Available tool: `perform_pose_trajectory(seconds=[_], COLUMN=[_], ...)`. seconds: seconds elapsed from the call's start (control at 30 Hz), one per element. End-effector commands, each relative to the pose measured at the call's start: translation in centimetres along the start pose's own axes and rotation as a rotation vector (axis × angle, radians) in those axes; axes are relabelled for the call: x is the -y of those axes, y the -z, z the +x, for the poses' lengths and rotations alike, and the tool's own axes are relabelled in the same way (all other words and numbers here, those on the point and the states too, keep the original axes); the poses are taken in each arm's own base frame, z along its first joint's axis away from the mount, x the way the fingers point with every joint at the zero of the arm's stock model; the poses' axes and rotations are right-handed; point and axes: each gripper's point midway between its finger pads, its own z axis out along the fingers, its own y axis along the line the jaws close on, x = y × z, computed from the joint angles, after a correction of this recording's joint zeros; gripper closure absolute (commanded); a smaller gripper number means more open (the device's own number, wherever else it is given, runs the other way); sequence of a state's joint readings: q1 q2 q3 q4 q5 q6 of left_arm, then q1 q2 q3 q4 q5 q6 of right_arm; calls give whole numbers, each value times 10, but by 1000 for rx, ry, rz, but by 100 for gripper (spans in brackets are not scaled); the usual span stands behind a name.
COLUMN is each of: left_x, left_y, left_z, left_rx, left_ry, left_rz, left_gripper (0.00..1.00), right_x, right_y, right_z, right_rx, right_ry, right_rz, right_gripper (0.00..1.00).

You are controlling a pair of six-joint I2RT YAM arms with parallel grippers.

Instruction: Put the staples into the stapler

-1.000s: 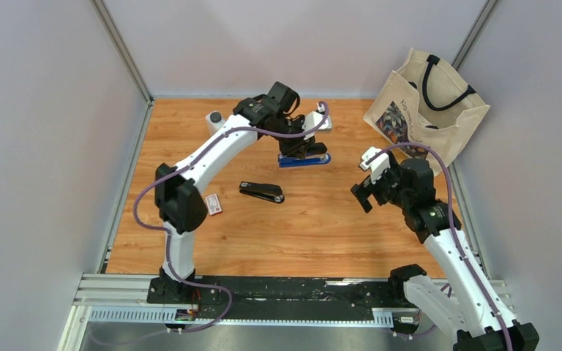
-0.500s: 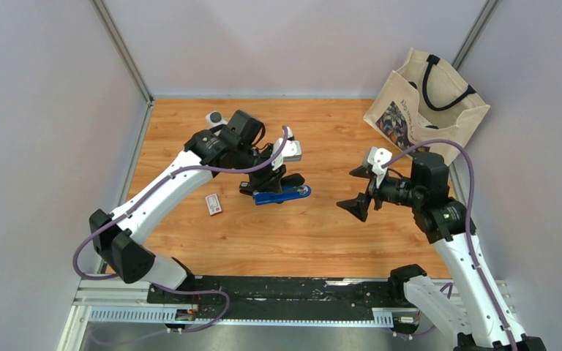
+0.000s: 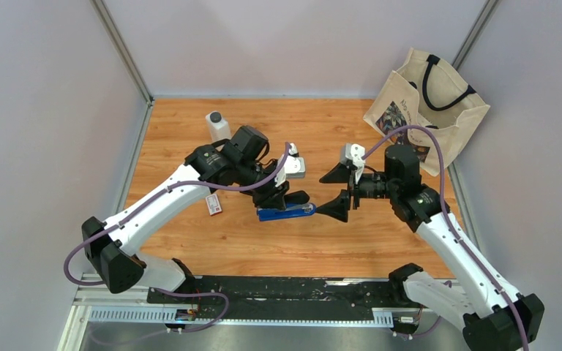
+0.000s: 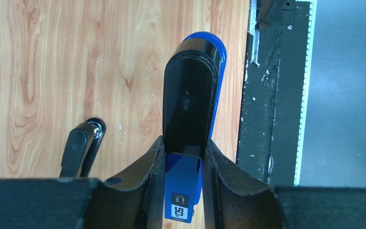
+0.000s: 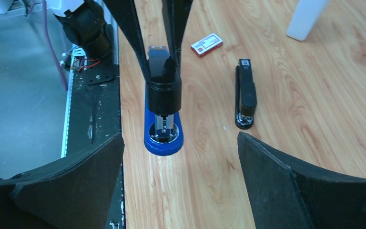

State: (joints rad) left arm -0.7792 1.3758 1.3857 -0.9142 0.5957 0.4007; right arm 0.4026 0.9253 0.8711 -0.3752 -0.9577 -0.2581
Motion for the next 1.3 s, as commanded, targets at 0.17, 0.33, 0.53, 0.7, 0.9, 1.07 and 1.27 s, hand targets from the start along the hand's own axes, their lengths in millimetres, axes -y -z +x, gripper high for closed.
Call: perform_pose_trajectory(seconds=[0.17,0.33,0.53,0.7,0.9,1.07,1.27], left_x=[21,26,27,23,18,15,15], left_y=[16,8,4,0,-2,-4,-2], left_z=[-33,-31,-32,-33,-38,-41,-43], left_rx=[133,112,104,98,103,107,116], left_ry=[-59,-64,-67,-60,-46,-39,-44], left_rz=[48,76,81,73,56,47,41], left_gripper=[100,100,100,100,100,100,100], right_x=[-8,-11,-14,-19,-22,-20,-17], right_y=[-20,-26,-32,-35,-40,-44,-46], right_z=[3,2,10,11,12,20,27], right_rx=[37,25,8,11,21,6,-5], right_ry=[29,15,13,-17,-59,-73,-80], right_rz=[-75,-110,-139,-168,-183,-183,-171], right_gripper=[12,16,16,16,18,20,22])
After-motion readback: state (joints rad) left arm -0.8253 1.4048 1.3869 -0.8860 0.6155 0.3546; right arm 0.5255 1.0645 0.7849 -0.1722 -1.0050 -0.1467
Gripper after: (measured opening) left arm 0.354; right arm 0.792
